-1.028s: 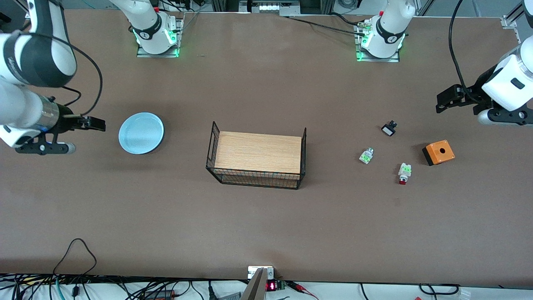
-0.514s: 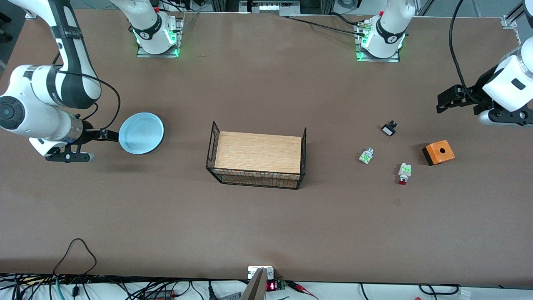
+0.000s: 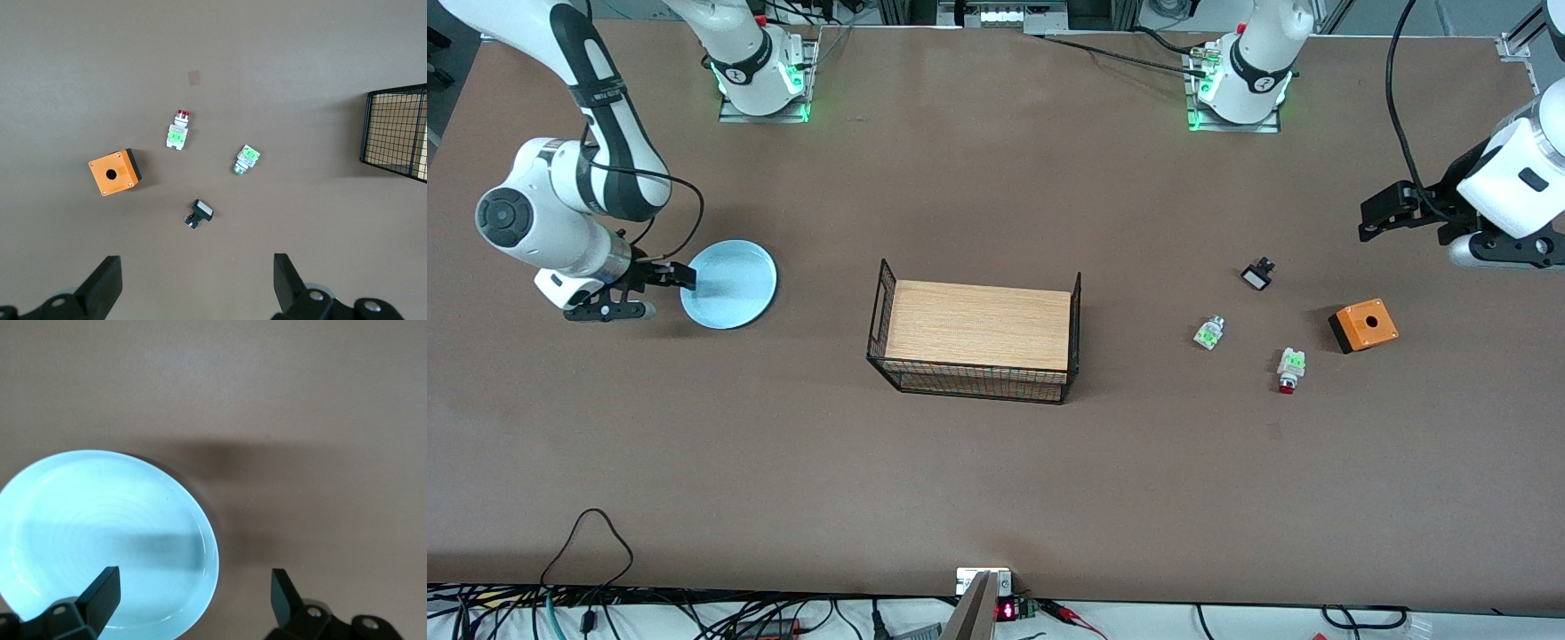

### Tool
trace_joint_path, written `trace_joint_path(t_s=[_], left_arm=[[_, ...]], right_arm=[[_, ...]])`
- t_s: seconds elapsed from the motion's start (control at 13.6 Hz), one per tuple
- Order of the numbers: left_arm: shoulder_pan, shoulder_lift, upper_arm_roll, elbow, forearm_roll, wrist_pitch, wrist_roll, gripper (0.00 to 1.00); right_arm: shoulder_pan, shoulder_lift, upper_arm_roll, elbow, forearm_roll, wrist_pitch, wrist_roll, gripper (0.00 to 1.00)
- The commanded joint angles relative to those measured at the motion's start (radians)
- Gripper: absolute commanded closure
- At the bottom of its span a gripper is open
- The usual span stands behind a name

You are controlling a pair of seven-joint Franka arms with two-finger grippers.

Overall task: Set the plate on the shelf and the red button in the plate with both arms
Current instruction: 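Lower the right gripper to the plate rim, then grasp the plate rim with the right gripper and lift it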

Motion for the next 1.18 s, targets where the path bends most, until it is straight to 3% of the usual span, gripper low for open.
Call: trace_joint_path(t_s=[0.0,0.15,0.66,0.73,0.95,1.1], left_arm=[[0.007,-0.010,-0.003,-0.007,-0.018,-0.008,0.011,0.00],[0.007,-0.010,-0.003,-0.008,-0.018,-0.016,0.011,0.00],[0.007,-0.009,-0.003,-0.008,-0.018,-0.017,0.011,0.00],[0.007,-0.009,-0.003,-0.007,-0.018,-0.016,0.011,0.00],[0.006,-0.009,-0.003,-0.008,-0.016,-0.019,0.009,0.00],[0.006,-0.007,-0.003,-0.007,-0.009,-0.021,0.009,0.00]], right_arm=[[-0.007,0.001,0.007,-0.067,-0.011,0.089,-0.017,0.01],[-0.007,0.018,0.007,-0.069,-0.011,0.098,-0.017,0.09],[-0.024,0.070,0.008,-0.079,-0.010,0.110,-0.017,0.16],[-0.024,0.070,0.008,-0.079,-0.010,0.109,-0.017,0.24],[-0.024,0.067,0.008,-0.079,-0.010,0.101,-0.016,0.63],[-0.024,0.069,0.008,-0.079,-0.007,0.100,-0.013,0.97]])
